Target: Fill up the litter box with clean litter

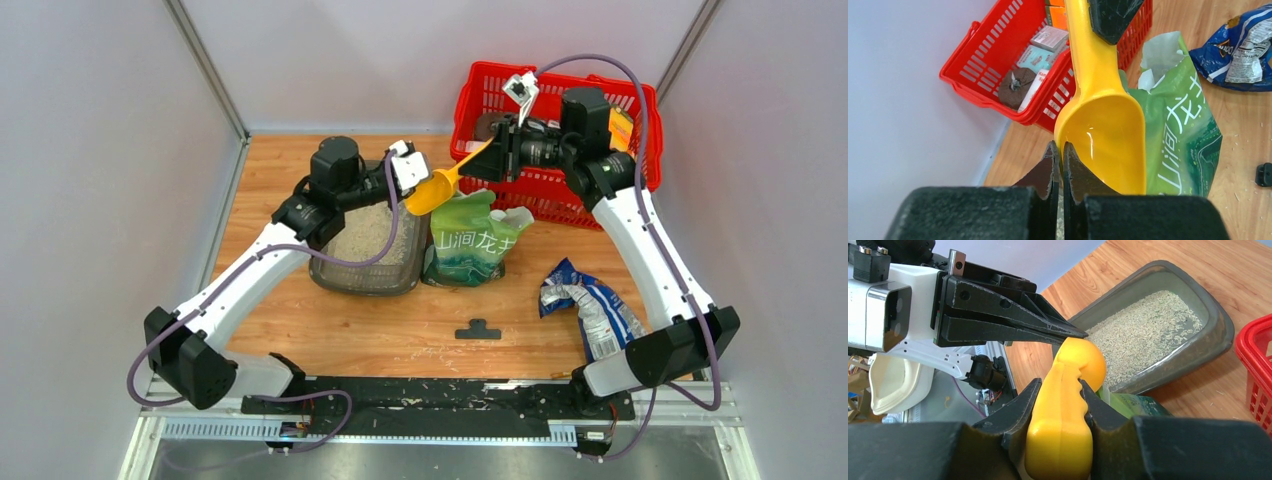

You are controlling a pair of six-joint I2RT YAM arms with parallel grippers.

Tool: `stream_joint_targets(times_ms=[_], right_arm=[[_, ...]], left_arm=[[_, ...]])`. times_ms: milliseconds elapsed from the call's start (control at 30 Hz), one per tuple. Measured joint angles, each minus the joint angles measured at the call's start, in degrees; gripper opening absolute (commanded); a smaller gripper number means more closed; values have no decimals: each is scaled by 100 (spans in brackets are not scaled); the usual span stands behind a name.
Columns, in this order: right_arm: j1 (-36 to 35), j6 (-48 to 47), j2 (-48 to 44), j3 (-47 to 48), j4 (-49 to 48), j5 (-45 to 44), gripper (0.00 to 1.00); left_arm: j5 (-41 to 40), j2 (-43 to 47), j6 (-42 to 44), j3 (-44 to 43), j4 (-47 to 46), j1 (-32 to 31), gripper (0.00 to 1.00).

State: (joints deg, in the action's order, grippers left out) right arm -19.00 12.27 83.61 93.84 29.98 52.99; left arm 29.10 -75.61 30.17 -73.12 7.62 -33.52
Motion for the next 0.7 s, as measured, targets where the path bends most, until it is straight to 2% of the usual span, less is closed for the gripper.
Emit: stream_joint_targets(times_ms=[67,100,200,233,400,433,467,533,567,700], right_arm=[[13,26,-22,-50,-28,-33,0],[20,37,-22,-66,-35,-44,0],[46,46,-24,-90,-20,-52,0],[57,57,-22,-92,-7,-59,0],[120,109,-24,-94,-7,-125,3],[144,149,-24,-103,-17,-129,8],[168,201,-24,-118,-24,-127,25],[260,343,-24,-162,-46,-133,38],[286,422,-31,-195,-57,-138,42],[435,697,-46,-358,-83,-120,48]], left_arm=[[-2,-57,-2,-35,4,-13,17],[2,-85,11,-52,17,-17,20],[39,-164,127,-103,103,-50,8],[37,-199,160,-131,118,-59,1],[11,-356,181,-264,103,-83,0],[-7,-374,160,-271,72,-92,0],[-22,-387,111,-271,48,-96,0],[-74,-422,-33,-271,-4,-118,0],[-83,-435,-90,-271,-9,-127,0],[-66,-476,-210,-280,37,-140,0]])
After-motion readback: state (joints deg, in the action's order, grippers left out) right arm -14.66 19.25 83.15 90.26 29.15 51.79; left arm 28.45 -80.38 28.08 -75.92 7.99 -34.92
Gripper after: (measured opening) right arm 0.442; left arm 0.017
